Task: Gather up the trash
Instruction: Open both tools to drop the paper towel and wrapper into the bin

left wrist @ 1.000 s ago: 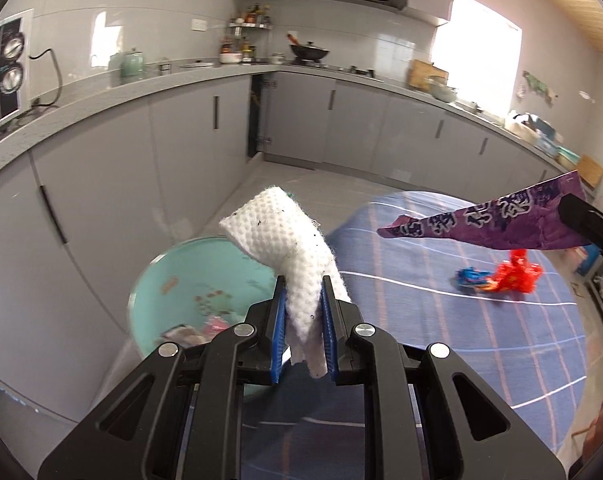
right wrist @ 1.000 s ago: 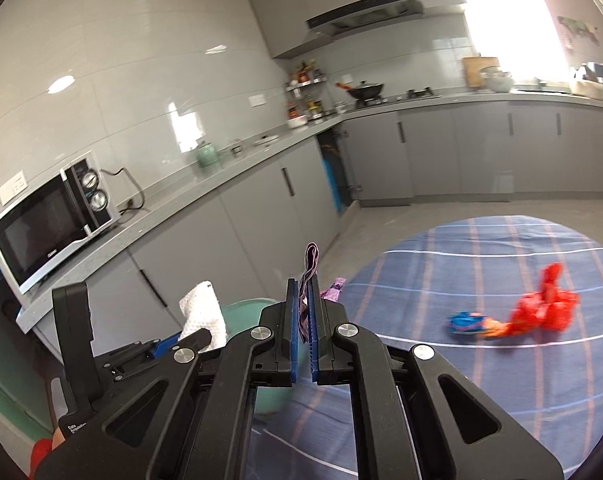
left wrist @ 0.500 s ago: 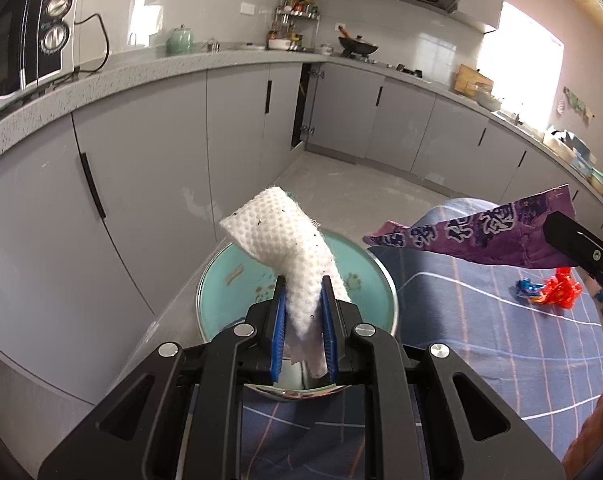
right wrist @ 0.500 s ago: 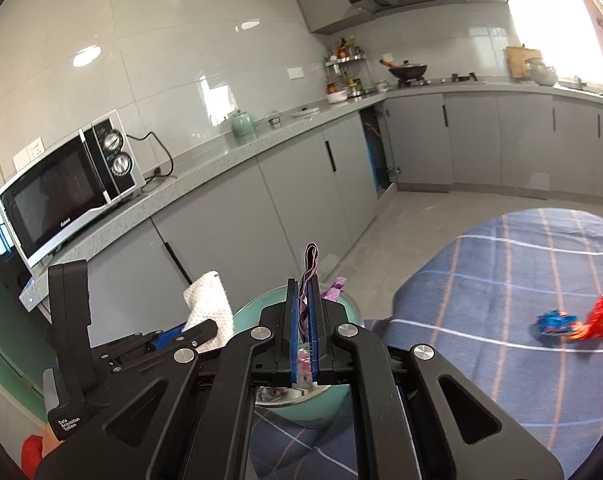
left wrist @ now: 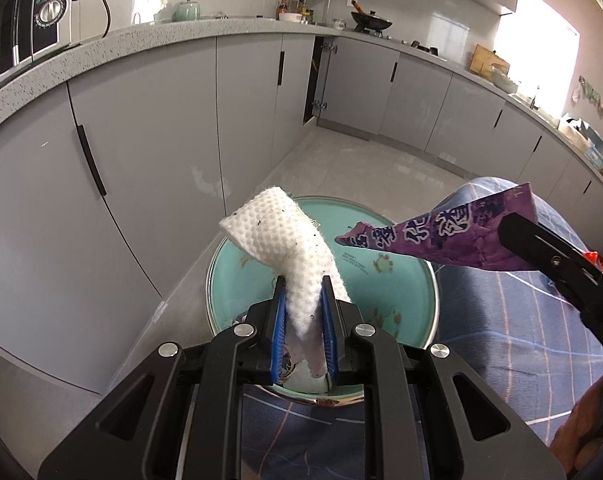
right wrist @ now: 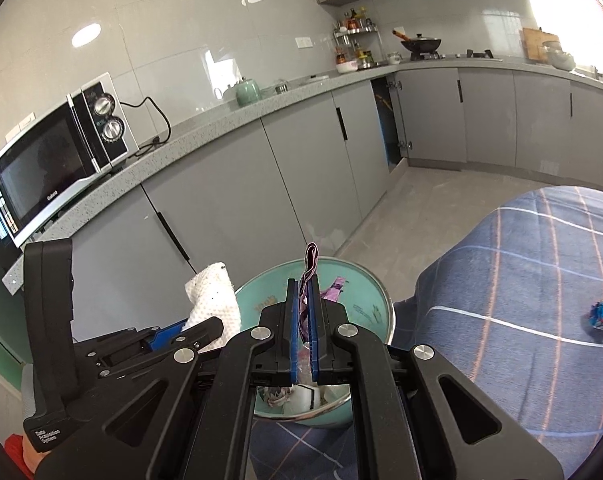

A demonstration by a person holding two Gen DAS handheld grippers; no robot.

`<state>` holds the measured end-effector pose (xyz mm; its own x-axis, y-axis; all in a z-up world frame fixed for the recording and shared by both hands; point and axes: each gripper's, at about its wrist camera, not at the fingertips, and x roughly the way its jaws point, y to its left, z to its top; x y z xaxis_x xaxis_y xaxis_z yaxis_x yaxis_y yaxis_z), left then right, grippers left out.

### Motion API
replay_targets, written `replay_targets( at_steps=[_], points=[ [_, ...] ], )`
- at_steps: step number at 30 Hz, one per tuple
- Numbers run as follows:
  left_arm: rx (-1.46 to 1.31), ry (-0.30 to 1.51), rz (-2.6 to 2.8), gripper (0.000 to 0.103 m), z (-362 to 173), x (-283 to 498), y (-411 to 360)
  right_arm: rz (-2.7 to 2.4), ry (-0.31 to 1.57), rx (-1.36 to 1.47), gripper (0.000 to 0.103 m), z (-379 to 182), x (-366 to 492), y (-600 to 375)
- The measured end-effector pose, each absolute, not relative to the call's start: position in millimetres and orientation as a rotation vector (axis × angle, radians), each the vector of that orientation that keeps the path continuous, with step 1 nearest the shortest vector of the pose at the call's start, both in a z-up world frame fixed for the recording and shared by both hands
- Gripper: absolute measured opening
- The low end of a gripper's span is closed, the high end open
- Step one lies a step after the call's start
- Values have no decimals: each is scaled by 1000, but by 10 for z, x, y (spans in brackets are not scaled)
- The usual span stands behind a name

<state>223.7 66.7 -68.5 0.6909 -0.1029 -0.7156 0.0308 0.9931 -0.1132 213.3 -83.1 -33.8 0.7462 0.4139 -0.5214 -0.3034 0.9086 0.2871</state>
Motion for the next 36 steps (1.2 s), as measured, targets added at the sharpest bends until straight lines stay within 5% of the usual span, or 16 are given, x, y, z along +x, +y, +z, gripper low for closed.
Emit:
replay_targets(
  at_steps=[17,20,22,23,33,36],
  points=[
    [-80,907,-43,17,-1059,2514,758,428,806,193,6,-1010,2500,-637],
    [-75,915,-43,17,-1087,2510,750,436,821,189,11,-1025,2481,-656],
    [-72,920,-42,17,-1105,2488,740,433,817,188,32,-1002,2451,-690],
    [-70,924,-40,18,-1111,2474,735,431,808,195,34,-981,2431,-717],
    [-38,926,-39,23,-1082,2439,630,315,682,251,34,-621,2102,-1175],
    [-8,924,-24,38,-1090,2435,567,282,658,249,34,-578,1992,-1272]
  ],
)
